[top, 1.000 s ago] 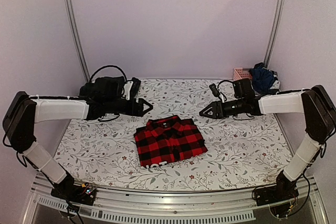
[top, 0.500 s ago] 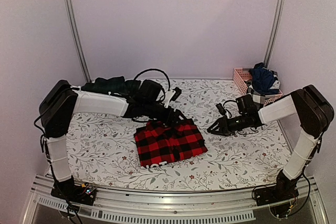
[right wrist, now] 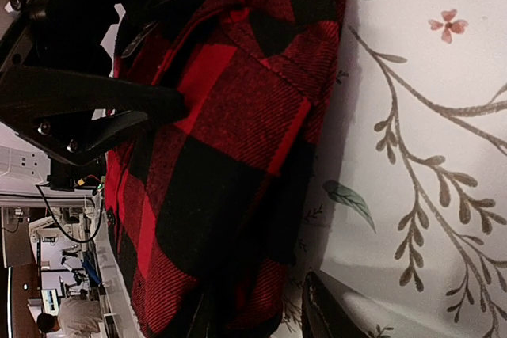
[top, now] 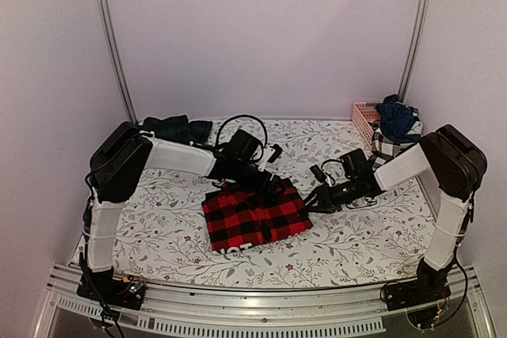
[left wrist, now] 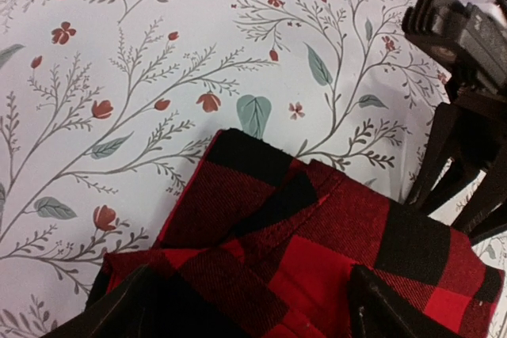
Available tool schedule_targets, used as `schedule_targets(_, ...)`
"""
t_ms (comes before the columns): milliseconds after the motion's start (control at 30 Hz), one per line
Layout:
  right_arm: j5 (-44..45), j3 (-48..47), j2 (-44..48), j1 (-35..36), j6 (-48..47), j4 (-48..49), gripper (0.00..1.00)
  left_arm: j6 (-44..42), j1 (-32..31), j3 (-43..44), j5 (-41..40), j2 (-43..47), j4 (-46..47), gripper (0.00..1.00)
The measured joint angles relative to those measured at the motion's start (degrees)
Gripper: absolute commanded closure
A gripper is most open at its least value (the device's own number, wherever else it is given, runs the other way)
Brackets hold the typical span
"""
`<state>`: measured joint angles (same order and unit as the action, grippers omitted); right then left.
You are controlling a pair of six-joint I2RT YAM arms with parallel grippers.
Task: Fold and stack the mixed laundry pile
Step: Smooth out the square-folded T-shirt at the center of the board.
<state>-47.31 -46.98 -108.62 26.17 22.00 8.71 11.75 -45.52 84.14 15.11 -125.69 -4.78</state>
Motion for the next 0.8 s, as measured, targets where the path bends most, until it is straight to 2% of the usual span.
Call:
schedule_targets(67, 0.0, -0.1, 0.0, 0.6, 0.0, 0.0, 0.67, 0.0, 0.0, 0.3, -0.9, -0.5, 0.0, 0.18)
schedule_targets(167, 0.0, 0.3, 0.0, 1.6, 0.0, 0.0, 0.77, 0.2, 0.0, 0.4, -2.1, -0.8, 0.2, 0.2)
schedule_targets(300, -0.6, 2.5, 0.3, 2.2, -0.2, 0.8, 0.97, 1.0, 0.3, 0.4, -3.0, -1.0, 0.7, 0.21)
schedule_targets(333, -0.6, 3.4, 0.5, 2.3, -0.1, 0.9, 0.99, 1.2, 0.4, 0.4, -3.1, -1.1, 0.9, 0.21)
schedule_targets(600, -0.4, 9.6, 5.9, 4.7, -1.6, 0.0, 1.0, 3.3, 0.8, 0.3, -3.7, -2.3, 2.1, 0.21)
schedule_targets(800, 0.2, 10.7, 6.0, 5.4, -3.9, 0.9, 0.99, 4.5, 1.3, 0.4, -3.8, -2.8, 3.3, 0.21)
